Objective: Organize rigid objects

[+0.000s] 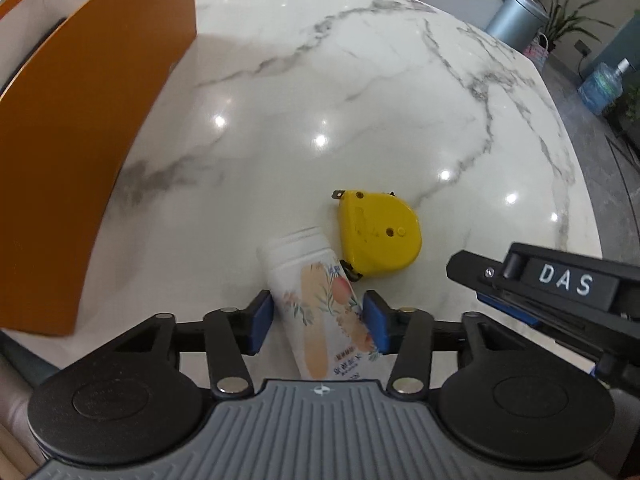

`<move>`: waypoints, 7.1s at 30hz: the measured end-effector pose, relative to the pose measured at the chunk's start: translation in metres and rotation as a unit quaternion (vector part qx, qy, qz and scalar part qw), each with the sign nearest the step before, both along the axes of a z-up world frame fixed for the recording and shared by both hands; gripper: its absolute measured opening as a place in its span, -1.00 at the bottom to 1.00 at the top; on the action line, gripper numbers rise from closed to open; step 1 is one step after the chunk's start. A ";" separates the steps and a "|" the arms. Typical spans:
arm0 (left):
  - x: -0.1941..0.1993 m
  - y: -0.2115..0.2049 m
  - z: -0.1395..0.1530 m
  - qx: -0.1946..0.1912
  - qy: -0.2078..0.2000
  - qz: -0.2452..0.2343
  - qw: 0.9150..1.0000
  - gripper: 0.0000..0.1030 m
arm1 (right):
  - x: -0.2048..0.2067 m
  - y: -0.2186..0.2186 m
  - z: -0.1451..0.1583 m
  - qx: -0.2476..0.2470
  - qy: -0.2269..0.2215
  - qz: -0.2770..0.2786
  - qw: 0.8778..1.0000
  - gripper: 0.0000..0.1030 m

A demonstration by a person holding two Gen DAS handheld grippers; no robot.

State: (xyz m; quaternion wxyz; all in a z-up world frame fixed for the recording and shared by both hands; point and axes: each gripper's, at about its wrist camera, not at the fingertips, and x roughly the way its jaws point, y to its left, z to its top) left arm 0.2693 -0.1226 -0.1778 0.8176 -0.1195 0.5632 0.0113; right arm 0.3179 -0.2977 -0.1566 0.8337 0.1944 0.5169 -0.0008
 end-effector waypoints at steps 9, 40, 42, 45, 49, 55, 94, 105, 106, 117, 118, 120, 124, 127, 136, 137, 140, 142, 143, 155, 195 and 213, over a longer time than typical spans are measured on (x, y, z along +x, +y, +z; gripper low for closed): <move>0.004 0.025 0.004 0.051 -0.020 -0.052 0.997 -0.14 | 0.012 0.021 -0.004 0.007 -0.038 0.048 0.998 -0.17; -0.014 0.024 0.022 0.029 -0.067 -0.135 0.988 -0.51 | 0.027 0.018 -0.022 0.068 -0.034 0.033 0.997 0.02; -0.016 0.026 0.026 0.019 -0.068 -0.135 0.988 -0.52 | 0.027 0.016 -0.022 0.074 -0.034 0.028 0.996 0.02; -0.022 0.028 0.036 0.016 -0.079 -0.135 0.988 -0.52 | 0.025 0.012 -0.019 0.086 -0.043 0.021 0.995 0.02; -0.033 0.035 0.057 -0.006 -0.101 -0.132 0.986 -0.52 | 0.016 0.008 -0.007 0.104 -0.070 0.018 0.992 0.02; -0.057 0.070 0.109 -0.044 -0.157 -0.114 0.980 -0.52 | -0.012 0.002 0.024 0.134 -0.131 0.019 0.982 0.02; 0.004 0.235 0.050 0.281 -0.051 -0.151 0.946 -0.51 | -0.009 0.255 0.082 0.050 -0.154 0.250 0.955 0.02; -0.007 0.264 0.076 0.175 -0.081 -0.131 0.972 -0.24 | -0.007 0.277 0.076 -0.008 -0.127 0.301 0.945 0.02; -0.011 0.272 0.082 0.148 -0.091 -0.118 0.978 -0.24 | -0.006 0.280 0.076 -0.011 -0.124 0.305 0.944 0.02; -0.045 0.340 0.116 0.019 -0.145 0.071 0.987 -0.24 | 0.001 0.339 0.054 -0.099 -0.044 0.338 0.935 0.02; -0.045 0.343 0.112 0.004 -0.137 0.076 0.988 -0.30 | 0.000 0.348 0.052 -0.111 -0.038 0.341 0.933 0.02; -0.048 0.349 0.104 -0.026 -0.124 0.085 0.988 -0.38 | -0.003 0.363 0.048 -0.129 -0.036 0.357 0.924 0.02; -0.052 0.352 0.096 -0.042 -0.114 0.085 0.989 -0.46 | 0.004 0.377 0.031 -0.140 0.013 0.347 0.927 0.02; -0.054 0.351 0.093 -0.048 -0.111 0.079 0.989 -0.46 | 0.012 0.377 0.018 -0.148 0.041 0.325 0.933 0.02; -0.053 0.349 0.091 -0.050 -0.108 0.074 0.990 -0.48 | 0.025 0.388 0.005 -0.109 0.069 0.302 0.944 0.03; -0.053 0.349 0.091 -0.049 -0.108 0.074 0.990 -0.48 | 0.025 0.390 0.005 -0.105 0.069 0.303 0.945 0.03; -0.056 0.346 0.095 -0.040 -0.111 0.071 0.990 -0.48 | 0.023 0.389 0.007 -0.101 0.065 0.299 0.947 0.03; -0.059 0.343 0.099 -0.034 -0.117 0.067 0.990 -0.48 | 0.020 0.385 0.013 -0.103 0.059 0.295 0.948 0.11; -0.060 0.342 0.103 -0.032 -0.121 0.066 0.990 -0.48 | 0.019 0.382 0.017 -0.101 0.056 0.293 0.949 0.11; -0.099 0.295 0.173 0.020 -0.221 0.026 0.975 -0.47 | -0.047 0.311 0.121 -0.068 -0.153 0.235 0.957 0.44; -0.231 0.193 0.196 0.122 -0.304 -0.005 0.945 0.87 | -0.257 0.193 0.179 -0.117 -0.267 0.123 0.949 0.90; -0.230 0.192 0.190 0.117 -0.296 -0.010 0.948 0.87 | -0.254 0.190 0.175 -0.113 -0.254 0.122 0.953 0.90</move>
